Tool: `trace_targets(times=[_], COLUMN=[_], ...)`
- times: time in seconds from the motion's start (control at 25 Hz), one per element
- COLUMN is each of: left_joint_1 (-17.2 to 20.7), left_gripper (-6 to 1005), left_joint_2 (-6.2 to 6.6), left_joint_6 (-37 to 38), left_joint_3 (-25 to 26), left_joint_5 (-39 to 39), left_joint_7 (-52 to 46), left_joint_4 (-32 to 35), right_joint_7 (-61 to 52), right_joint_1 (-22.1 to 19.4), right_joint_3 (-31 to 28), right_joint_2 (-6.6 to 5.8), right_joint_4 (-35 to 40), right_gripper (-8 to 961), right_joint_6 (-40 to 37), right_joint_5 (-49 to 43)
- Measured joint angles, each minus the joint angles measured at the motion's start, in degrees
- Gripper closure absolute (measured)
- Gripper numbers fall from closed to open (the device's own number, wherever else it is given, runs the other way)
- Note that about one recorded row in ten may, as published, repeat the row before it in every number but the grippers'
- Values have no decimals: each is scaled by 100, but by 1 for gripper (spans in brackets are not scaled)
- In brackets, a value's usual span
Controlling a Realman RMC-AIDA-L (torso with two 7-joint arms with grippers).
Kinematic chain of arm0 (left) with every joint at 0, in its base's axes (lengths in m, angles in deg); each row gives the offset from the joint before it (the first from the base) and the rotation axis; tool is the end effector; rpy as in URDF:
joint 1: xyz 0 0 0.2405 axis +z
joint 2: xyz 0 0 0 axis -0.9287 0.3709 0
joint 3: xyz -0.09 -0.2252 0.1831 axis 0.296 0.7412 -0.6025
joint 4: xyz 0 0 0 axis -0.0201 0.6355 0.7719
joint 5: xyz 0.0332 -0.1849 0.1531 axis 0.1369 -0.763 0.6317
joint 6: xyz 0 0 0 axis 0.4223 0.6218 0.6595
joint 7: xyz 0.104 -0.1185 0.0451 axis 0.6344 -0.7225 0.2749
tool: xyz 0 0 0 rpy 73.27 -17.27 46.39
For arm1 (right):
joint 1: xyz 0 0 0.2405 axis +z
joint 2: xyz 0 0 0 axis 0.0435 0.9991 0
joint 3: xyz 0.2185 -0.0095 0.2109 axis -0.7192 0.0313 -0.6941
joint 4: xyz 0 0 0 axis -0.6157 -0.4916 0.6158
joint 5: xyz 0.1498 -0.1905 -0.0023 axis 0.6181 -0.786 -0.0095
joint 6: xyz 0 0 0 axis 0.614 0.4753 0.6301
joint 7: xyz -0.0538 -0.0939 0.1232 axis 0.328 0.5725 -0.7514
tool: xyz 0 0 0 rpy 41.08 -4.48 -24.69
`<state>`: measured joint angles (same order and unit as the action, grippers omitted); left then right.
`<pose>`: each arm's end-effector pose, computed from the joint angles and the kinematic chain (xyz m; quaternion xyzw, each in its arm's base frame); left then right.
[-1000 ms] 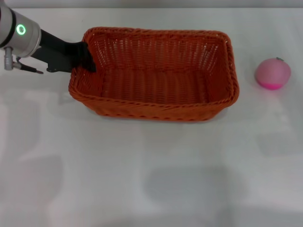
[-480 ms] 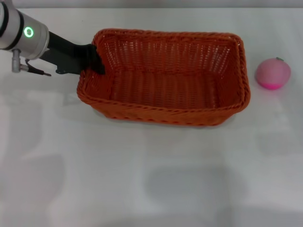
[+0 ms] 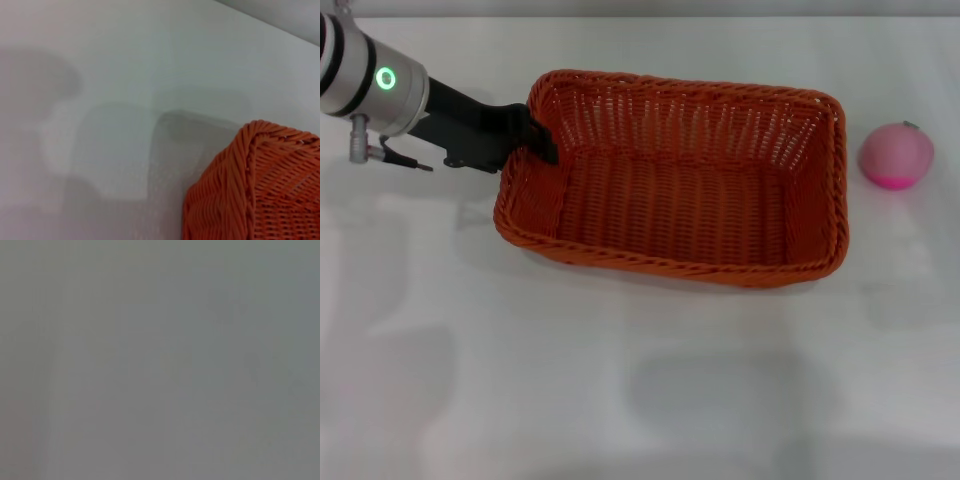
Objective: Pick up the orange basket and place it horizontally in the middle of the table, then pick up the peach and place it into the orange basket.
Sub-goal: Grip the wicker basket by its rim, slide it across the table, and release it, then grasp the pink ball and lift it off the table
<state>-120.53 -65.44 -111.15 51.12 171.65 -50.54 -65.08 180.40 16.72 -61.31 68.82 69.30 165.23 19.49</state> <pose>-0.2236 0.4854 -0.0682 -0.7530 -0.6422 0.0098 0.1431 0.4619 0.2829 0.0613 -0.6297 0.1788 0.3331 0.6787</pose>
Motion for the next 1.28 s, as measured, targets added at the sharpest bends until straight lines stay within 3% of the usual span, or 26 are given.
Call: trace_targets(times=[0.24,0.32,0.36,0.56,0.84,1.0,1.28], left_joint_1=[164,269,357,1057,2171,2646,3398], left_gripper=[595,436,357,273,273,272,272], left_joint_2=[-3,16,37,68,50,-12,-41], left_joint_6=[-19,-45,-58,-70,41,0,-161], left_joint_3=[38,46,49,69,408,715,717], left_joint_5=[-157,-382,-542,-1287,-2703,-3703,-5566], left_joint_7=[163,340,482,1239,3231,4784,7386], left_joint_4=[-47,-73,-119,-893,-1752,-1686,-1022], right_joint_7=[-5,-21,-30,-128,-1396,-2573,-4049], right_joint_1=[-21,-38,-50,-133,-333,-396,-333], right_joint_3=[9,12,12,17,115,132,642], right_joint_2=[0,0,0,0,-16,-29,-33], right_joint_4=[-6,-10,-10,16,1134,2264,3780], right_gripper=[226,226,226,226,226,225,225], right_joint_6=[19,22,25,134,100,54,50], right_joint_5=[-19,-21,-22,-45,-593,-1285,-2429])
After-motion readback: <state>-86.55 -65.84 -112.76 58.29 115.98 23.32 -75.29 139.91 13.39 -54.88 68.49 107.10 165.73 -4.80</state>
